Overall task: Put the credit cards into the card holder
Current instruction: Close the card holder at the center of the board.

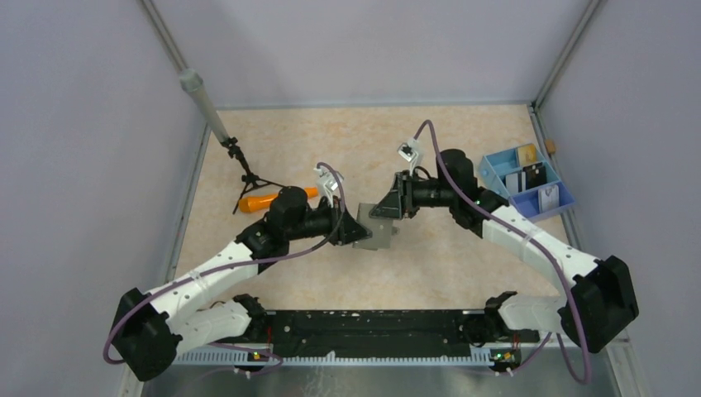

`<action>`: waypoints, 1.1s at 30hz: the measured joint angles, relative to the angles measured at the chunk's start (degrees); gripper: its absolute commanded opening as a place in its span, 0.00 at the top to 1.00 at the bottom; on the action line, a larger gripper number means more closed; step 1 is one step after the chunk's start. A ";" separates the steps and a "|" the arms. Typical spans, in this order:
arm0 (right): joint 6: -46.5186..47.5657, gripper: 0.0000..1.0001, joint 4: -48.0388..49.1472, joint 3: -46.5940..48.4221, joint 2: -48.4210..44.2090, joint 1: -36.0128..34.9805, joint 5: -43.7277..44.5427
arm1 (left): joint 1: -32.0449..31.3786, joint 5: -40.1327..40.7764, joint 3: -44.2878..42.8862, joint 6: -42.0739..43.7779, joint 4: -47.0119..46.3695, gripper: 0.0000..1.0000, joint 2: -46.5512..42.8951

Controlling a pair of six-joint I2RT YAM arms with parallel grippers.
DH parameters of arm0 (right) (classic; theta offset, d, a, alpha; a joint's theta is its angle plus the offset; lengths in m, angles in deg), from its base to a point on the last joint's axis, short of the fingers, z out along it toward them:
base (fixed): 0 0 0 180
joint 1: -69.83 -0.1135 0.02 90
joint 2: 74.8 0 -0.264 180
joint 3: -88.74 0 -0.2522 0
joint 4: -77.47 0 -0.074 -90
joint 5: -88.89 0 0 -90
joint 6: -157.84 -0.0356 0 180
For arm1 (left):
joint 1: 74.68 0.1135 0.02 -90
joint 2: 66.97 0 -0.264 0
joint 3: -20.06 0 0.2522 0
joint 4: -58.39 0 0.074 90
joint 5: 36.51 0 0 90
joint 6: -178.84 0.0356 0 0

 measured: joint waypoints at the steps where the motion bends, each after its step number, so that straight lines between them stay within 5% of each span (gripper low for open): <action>1: 0.79 0.39 -1.05 0.63 0.39 0.00 0.22 | 0.11 -0.50 0.87 -0.72 -1.22 0.98 0.07; 3: 1.60 0.23 -3.21 1.42 0.74 0.00 1.92 | 0.15 -1.25 1.88 -2.49 -3.50 1.00 0.11; 6: 2.36 0.21 -7.28 2.91 0.09 -0.02 8.28 | -0.02 0.59 2.93 -4.35 -3.98 1.00 0.11; 13: -1.68 0.38 -10.29 0.83 -7.96 -0.48 22.49 | 0.22 7.37 8.74 -10.25 -6.71 1.00 -1.49; 26: -11.76 0.36 -9.31 -6.78 -10.05 -12.46 34.03 | 0.24 13.31 13.03 -17.27 -14.91 1.00 -4.59; 33: -13.29 0.48 -7.78 -7.39 -7.69 -12.81 34.93 | 0.24 13.40 13.35 -17.68 -15.58 0.99 -6.08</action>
